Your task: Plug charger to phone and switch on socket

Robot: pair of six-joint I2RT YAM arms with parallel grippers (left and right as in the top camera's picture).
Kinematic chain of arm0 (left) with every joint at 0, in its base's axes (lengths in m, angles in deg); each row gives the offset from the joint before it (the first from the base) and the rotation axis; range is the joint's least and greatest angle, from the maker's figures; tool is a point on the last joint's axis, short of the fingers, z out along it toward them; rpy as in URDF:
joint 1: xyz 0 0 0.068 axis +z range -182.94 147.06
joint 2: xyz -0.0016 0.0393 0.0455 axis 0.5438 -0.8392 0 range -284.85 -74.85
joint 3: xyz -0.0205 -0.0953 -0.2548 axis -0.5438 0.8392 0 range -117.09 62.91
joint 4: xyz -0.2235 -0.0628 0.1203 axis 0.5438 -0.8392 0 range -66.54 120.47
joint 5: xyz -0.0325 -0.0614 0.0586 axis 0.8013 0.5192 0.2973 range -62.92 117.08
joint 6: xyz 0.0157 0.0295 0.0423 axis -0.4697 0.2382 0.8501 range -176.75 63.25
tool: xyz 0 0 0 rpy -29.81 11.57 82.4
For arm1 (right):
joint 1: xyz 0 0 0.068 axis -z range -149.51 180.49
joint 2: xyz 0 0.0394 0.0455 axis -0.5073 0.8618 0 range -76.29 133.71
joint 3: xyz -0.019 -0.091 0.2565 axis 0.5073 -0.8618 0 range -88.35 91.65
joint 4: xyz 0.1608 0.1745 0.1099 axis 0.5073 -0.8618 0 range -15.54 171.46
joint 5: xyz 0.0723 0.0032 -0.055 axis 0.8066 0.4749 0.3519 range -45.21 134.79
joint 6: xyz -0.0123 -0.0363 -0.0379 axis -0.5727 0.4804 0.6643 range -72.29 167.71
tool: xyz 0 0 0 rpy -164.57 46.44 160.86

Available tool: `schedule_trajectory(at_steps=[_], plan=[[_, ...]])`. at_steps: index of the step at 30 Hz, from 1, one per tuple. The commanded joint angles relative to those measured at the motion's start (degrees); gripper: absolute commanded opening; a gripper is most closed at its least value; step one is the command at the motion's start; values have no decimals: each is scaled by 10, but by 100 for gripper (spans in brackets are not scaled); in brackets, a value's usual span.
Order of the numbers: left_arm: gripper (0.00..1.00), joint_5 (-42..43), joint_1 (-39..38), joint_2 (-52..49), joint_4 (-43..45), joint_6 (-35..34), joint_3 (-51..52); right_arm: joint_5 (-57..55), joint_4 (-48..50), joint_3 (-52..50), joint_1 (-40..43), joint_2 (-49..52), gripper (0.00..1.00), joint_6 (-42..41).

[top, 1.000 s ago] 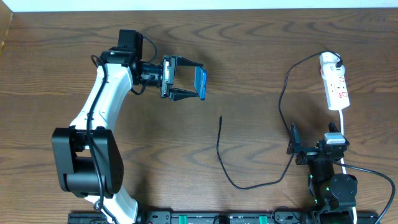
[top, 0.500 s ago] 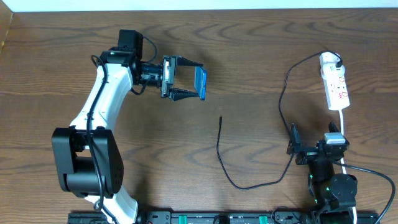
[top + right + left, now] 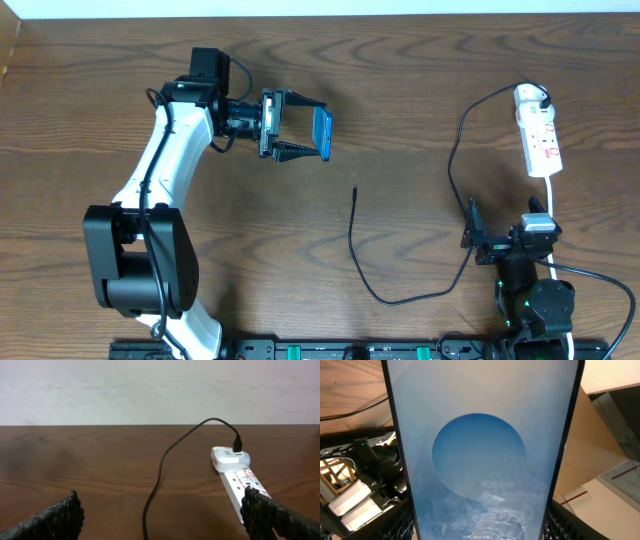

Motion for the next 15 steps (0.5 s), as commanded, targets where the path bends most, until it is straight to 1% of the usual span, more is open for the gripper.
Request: schedule_trajectory(at_steps=[1, 15], plan=[[8, 27, 0, 19, 0, -5, -1, -4, -1, -1, -3, -4, 99, 9], [8, 23, 0, 19, 0, -5, -1, 9, -3, -1, -3, -4, 99, 9]])
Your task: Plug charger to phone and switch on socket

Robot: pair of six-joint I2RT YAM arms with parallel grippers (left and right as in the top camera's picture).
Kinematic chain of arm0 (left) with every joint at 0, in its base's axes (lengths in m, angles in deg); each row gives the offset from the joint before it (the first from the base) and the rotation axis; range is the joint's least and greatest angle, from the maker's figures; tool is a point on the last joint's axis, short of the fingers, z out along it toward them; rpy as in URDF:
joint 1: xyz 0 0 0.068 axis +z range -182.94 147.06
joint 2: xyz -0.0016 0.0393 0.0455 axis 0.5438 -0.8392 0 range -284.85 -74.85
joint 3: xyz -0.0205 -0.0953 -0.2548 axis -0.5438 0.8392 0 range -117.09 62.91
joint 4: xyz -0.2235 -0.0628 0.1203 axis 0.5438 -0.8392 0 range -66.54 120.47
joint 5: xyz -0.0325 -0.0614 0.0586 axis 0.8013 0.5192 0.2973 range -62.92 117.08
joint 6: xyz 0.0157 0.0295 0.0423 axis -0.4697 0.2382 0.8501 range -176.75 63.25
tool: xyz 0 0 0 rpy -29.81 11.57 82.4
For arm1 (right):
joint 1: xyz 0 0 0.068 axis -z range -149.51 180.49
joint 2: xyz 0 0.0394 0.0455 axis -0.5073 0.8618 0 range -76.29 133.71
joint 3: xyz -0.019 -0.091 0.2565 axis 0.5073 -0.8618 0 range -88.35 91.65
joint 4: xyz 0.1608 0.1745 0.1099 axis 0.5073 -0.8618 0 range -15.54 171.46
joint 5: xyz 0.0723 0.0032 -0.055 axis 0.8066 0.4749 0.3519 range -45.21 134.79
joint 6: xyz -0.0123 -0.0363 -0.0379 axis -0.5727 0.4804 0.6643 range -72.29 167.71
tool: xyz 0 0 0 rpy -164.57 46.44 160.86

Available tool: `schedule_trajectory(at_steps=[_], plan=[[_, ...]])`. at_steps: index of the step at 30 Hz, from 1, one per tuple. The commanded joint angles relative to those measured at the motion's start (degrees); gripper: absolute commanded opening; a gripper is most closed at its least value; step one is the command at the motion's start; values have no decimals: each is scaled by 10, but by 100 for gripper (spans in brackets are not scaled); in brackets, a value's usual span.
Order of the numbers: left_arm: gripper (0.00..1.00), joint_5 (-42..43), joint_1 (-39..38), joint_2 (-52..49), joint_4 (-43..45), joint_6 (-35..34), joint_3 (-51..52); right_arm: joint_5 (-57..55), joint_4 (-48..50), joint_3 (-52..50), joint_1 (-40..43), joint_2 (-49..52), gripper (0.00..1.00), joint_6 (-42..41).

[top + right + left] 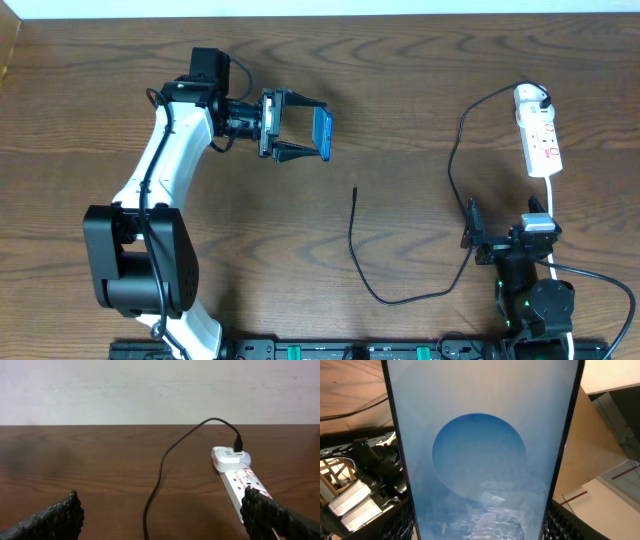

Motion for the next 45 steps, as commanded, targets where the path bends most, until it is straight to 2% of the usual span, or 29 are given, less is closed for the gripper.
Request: schedule_trajectory(at_steps=[1, 45], plan=[[8, 23, 0, 19, 0, -5, -1, 6, -3, -1, -3, -4, 99, 8], [8, 23, 0, 19, 0, -5, -1, 6, 2, -1, -3, -4, 99, 9]])
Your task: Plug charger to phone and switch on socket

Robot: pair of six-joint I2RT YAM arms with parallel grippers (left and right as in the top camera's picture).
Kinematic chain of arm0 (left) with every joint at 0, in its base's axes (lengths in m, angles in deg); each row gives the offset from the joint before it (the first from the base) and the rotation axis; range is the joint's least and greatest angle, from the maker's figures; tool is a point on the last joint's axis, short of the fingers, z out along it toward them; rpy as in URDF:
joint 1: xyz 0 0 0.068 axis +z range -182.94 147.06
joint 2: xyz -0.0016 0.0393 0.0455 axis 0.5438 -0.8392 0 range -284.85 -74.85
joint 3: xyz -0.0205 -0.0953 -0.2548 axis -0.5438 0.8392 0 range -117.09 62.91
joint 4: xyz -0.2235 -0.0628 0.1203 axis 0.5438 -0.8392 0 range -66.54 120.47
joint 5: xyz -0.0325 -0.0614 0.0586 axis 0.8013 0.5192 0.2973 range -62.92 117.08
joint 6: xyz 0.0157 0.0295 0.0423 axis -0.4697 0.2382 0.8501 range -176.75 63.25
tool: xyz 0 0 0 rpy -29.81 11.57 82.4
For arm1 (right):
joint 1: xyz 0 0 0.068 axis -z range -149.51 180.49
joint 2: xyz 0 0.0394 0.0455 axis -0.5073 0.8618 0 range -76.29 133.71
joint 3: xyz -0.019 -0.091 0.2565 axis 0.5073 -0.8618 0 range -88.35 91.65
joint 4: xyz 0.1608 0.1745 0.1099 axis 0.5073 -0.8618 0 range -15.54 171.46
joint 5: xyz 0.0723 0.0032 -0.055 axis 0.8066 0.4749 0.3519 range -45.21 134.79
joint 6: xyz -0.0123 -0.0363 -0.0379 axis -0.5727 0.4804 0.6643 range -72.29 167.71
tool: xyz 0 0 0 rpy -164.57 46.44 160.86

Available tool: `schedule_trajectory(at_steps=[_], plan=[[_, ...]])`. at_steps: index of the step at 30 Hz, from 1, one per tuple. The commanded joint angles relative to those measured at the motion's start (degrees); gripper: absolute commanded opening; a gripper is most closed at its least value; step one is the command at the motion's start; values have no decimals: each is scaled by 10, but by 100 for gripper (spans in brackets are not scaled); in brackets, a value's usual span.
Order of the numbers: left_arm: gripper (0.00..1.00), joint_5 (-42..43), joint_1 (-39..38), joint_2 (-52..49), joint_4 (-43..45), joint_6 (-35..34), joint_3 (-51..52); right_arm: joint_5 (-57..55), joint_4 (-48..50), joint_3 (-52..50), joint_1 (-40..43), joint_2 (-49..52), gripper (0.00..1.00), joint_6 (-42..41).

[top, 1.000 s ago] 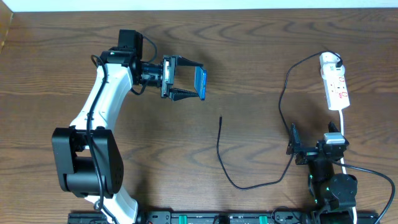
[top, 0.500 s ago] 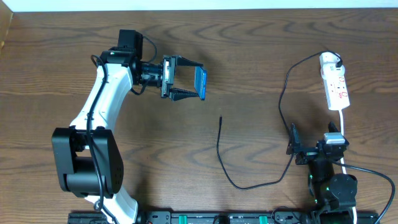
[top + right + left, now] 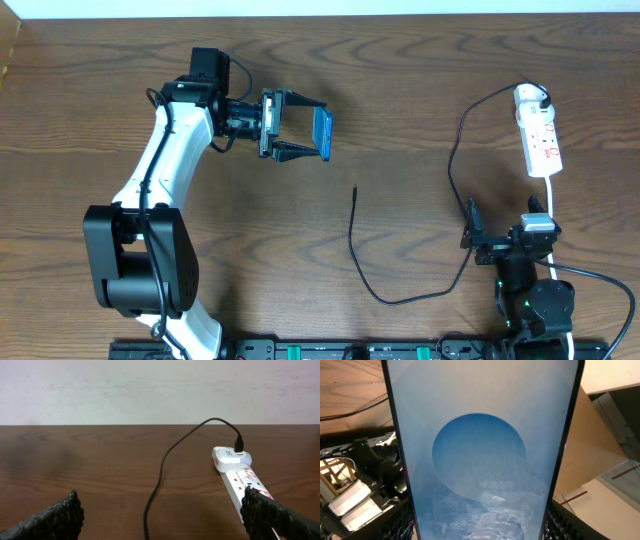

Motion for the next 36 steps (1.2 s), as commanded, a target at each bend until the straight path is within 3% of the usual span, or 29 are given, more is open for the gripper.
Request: schedule_trajectory(at_steps=[1, 13, 20, 31, 36], plan=[[7, 23, 0, 19, 0, -5, -1, 4, 3, -1, -3, -4, 99, 9], [7, 23, 0, 19, 0, -5, -1, 38, 11, 45, -2, -2, 99, 11], [8, 19, 0, 19, 0, 2, -1, 36, -68, 132, -2, 30, 99, 36], [8, -142, 0, 19, 0, 1, -1, 84, -111, 280, -2, 182, 99, 34], [8, -229, -1, 19, 0, 1, -1, 127, -166, 397, -2, 304, 99, 14]])
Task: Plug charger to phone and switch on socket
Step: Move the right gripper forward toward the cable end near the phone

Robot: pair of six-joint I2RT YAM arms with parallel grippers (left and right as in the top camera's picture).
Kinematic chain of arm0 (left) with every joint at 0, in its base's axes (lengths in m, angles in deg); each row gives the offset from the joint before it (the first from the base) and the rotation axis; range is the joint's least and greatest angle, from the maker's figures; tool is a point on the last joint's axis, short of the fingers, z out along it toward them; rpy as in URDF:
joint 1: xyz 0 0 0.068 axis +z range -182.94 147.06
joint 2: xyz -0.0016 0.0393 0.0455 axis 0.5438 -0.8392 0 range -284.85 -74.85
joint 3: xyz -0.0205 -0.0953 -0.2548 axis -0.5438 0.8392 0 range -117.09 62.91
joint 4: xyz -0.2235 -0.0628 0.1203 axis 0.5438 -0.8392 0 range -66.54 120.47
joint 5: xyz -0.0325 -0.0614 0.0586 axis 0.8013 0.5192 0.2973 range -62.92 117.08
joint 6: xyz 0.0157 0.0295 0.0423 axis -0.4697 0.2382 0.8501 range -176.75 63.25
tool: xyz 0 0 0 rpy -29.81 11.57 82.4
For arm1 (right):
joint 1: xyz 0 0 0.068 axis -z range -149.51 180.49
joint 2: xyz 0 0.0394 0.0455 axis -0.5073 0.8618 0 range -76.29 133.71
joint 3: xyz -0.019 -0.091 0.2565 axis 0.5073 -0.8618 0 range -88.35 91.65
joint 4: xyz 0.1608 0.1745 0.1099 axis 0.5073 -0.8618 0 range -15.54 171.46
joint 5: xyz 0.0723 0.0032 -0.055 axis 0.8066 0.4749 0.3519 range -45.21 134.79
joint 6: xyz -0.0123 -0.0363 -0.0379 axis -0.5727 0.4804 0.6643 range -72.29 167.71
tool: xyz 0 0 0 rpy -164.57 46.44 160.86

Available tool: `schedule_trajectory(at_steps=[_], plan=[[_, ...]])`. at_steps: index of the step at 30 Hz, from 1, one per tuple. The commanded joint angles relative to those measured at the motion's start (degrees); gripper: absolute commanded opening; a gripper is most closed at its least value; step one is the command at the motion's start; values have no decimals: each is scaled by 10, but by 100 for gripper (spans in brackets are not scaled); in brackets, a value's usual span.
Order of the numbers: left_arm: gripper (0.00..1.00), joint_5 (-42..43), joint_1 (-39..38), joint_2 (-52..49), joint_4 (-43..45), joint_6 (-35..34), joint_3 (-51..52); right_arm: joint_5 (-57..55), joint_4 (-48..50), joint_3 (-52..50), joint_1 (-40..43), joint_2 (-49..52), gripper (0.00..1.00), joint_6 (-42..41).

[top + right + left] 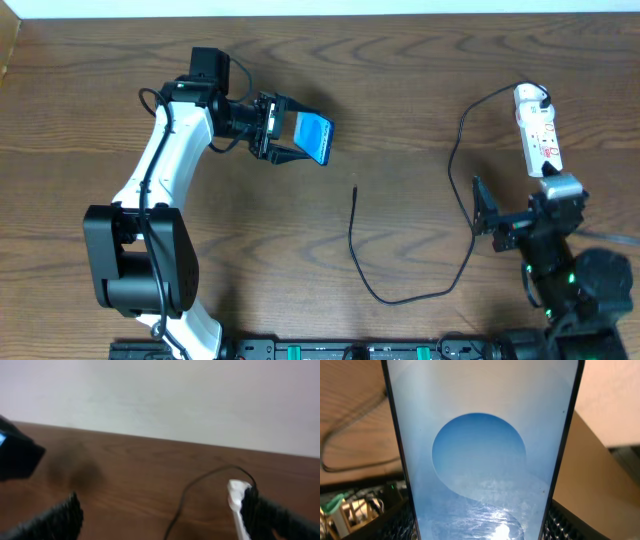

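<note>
My left gripper (292, 140) is shut on the phone (314, 137), whose blue screen (480, 450) fills the left wrist view and now shows tilted in the overhead view. The black charger cable (455, 160) runs from the white adapter in the white power strip (538, 132) at the far right, loops toward the front, and ends in a free plug (355, 192) on the table below the phone. My right gripper (495, 215) stands open, raised near the strip's near end; the strip (237, 505) and cable show blurred in its wrist view.
The brown wooden table (400, 80) spreads under everything. A black rail (330, 350) with green parts lies along the front edge. A pale wall (160, 395) rises behind the table's far edge.
My left gripper has turned the phone so its screen faces more upward. My right arm has risen and shifted right and away from the front edge, its jaws still open.
At all three earlier moments my left gripper held the phone edge-on above the table and my right gripper rested open near the front right, looking at the strip. Now the phone is tilted and the right arm is lifted.
</note>
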Motion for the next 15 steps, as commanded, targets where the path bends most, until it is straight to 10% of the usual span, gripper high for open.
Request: schedule_trajectory(at_steps=[1, 15], plan=[[7, -81, -2, 19, -1, 1, -1, 39, -34, 82, -2, 78, 99, -22], [7, -242, -40, 19, -6, -47, -1, 135, -85, 192, -2, 249, 99, -23]])
